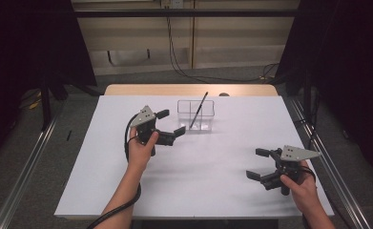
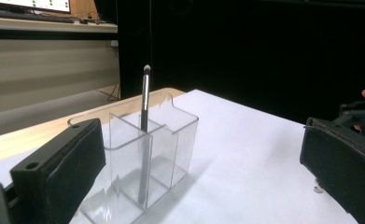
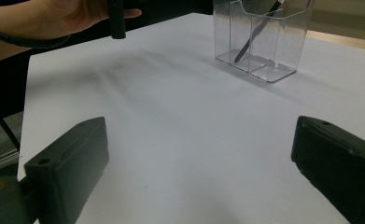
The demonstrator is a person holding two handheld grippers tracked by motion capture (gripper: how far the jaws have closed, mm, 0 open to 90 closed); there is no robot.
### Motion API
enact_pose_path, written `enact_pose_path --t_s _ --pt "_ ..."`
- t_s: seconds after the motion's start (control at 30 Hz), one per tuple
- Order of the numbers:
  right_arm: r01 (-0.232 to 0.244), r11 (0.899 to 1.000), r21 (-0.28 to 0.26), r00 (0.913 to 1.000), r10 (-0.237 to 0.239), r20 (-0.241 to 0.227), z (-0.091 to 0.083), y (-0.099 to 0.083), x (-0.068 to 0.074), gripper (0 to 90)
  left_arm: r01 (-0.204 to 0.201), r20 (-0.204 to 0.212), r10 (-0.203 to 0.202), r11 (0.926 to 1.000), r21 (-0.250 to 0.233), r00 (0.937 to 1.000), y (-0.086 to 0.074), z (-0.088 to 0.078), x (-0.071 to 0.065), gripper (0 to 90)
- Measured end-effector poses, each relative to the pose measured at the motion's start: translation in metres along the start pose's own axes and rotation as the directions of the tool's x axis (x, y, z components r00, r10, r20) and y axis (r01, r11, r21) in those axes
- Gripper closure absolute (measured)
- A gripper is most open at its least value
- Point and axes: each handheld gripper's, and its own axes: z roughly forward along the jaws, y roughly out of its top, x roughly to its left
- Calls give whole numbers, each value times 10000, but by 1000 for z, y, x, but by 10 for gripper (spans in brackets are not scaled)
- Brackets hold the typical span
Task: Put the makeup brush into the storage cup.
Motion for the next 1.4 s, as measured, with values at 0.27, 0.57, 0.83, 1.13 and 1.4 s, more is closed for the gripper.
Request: enact_pose_path --t_s 0.27,0.57,0.83,1.13,1.4 --pt "4 10000 -14 10000 -4 31 0 -1 0 40 -15 18 15 10000 -2 10000 -4 -7 -1 0" --pt "-4 10000 -10 10000 4 95 -3 -2 1 40 -307 163 306 9995 93 9994 -4 -14 -4 0" --pt "-57 9999 -153 9996 61 281 -7 -3 0 40 -381 132 377 9989 268 9992 -10 -23 -5 0" --pt "-21 9999 -132 9997 24 260 -6 -2 1 40 -373 241 366 9989 289 9990 -12 -37 -4 1" --pt "-25 9999 -145 9996 29 279 -6 -2 0 40 -404 217 397 9986 327 9990 -14 -47 -3 1"
